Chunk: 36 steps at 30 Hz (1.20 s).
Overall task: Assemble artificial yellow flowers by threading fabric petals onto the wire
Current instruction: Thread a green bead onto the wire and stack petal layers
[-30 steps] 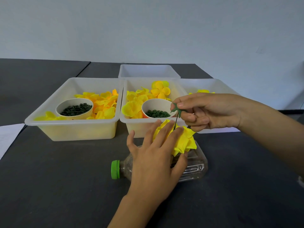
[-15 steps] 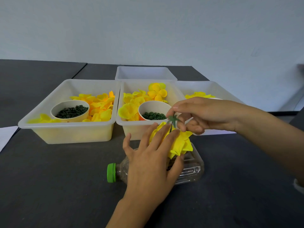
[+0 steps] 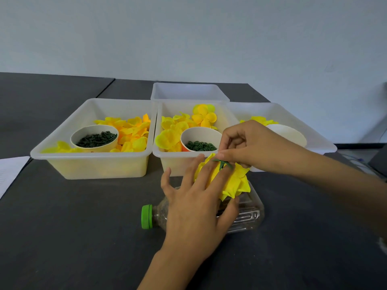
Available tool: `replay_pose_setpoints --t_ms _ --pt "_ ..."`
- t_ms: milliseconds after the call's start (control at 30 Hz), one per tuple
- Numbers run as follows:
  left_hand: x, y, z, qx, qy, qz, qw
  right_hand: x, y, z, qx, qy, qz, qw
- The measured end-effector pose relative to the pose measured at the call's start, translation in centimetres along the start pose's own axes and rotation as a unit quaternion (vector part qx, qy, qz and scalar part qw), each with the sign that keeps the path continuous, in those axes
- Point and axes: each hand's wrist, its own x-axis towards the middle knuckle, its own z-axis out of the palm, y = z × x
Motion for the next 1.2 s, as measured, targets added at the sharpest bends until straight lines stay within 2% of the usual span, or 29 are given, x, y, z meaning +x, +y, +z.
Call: replay_pose_setpoints --t_ms 200,367,500,567,700,800,967,1200 --pt "-0.3 -0.3 -0.4 -0.027 -0.020 0.028 0.999 0.1 0.6 0.6 -0.018 0.014 0.009 1.000" --pt "-0.6 -1.0 -0.7 -0.150 -0.008 0.033 0.988 -0.3 0.9 1.3 -0.006 0.048 -0.007 0.999" --pt "-0.7 -1.1 -0.5 -0.198 0.020 0.023 0.980 -0.8 1.3 2.0 0.009 0.080 -0.009 0.997" --pt "-0.5 -0.9 -0.6 -0.256 0.055 0.012 0.965 -1.0 1.5 2.2 0.004 0.097 -0.018 0.995" --pt "-0.1 -1.7 -1.0 -0.430 0.177 -0.025 0.885 -1.3 1.7 2.8 -0.010 0.102 -0.018 0.995" --pt "0.3 -2.5 -1.0 -0.475 0.233 -0.073 0.846 -1.5 1.9 3.5 0.010 0.096 -0.008 0.995" --pt "0.6 -3.4 -0.5 -0.473 0.265 -0.123 0.832 -1.6 2.0 3.5 0.016 0.095 -0.009 0.995" --pt "0.6 -4.1 -0.4 -0.488 0.244 -0.172 0.820 -2.0 2.5 3.8 0.021 0.126 -0.003 0.992"
